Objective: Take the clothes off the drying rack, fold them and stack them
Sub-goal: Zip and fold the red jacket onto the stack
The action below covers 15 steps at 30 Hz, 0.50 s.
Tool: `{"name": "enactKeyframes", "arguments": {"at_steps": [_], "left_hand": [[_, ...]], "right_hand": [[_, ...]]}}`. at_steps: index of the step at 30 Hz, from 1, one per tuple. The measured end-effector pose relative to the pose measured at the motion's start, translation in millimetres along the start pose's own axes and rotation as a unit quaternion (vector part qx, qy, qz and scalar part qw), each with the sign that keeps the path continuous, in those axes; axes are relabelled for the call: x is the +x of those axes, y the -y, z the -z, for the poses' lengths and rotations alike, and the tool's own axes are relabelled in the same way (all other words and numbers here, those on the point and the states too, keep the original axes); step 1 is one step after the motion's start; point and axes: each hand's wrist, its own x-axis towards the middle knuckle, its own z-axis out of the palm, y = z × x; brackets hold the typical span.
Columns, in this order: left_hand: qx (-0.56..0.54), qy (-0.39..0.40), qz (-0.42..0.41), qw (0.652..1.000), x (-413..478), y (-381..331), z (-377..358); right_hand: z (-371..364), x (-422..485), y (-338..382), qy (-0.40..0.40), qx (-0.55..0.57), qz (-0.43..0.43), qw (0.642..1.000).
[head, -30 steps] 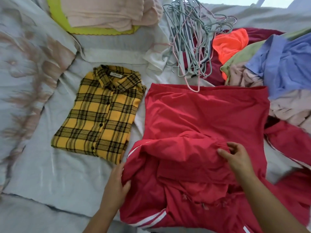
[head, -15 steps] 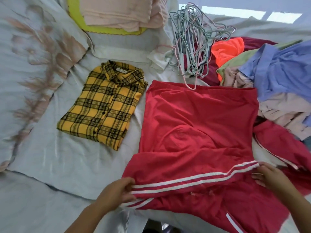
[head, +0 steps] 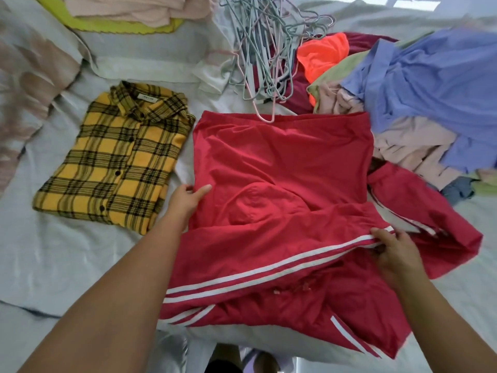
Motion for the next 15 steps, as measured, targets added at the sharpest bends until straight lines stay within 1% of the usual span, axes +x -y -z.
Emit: {"name": "enactKeyframes", "arguments": {"at_steps": [3, 4, 5, 6, 8, 9, 10, 11, 12, 13, 14, 15], "left_hand": [[-0.038, 0.018, 0.006, 0.999, -4, -15, -6], [-0.038, 0.009, -0.020, 0.999, -8, -21, -8], [-0.019, -0.011, -0.059, 0.998, -17, -30, -10], [0.011, -0.033, -0.116, 0.993, -30, -41, -16], [0.090, -0.066, -0.232, 0.966, -55, -59, -39], [0.131, -0.069, -0.258, 0.955, -68, -69, -58], [0.170, -0.057, -0.261, 0.948, -81, -76, -79], [0.207, -0.025, -0.244, 0.947, -91, -81, -102], [0.237, 0.026, -0.215, 0.947, -98, -84, -124], [0.273, 0.100, -0.187, 0.938, -105, -85, -144], [0.306, 0.184, -0.164, 0.920, -108, -83, -159], [0.334, 0.248, -0.153, 0.896, -112, -82, -169]], "right_hand": [[-3, -5, 10, 0.048, 0.084, -0.038, 0.995], [-1, -7, 14, 0.061, 0.103, -0.039, 0.992], [3, -9, 17, 0.074, 0.118, -0.041, 0.989], [9, -10, 20, 0.092, 0.133, -0.041, 0.986], [20, -18, 28, 0.123, 0.159, -0.036, 0.979], [27, -18, 30, 0.128, 0.177, -0.038, 0.975], [33, -20, 33, 0.134, 0.193, -0.039, 0.971], [38, -27, 39, 0.141, 0.204, -0.039, 0.968], [46, -27, 43, 0.146, 0.209, -0.038, 0.966], [52, -29, 47, 0.136, 0.222, -0.036, 0.965], [62, -29, 51, 0.121, 0.231, -0.025, 0.965], [73, -28, 55, 0.112, 0.232, -0.022, 0.966]]}}
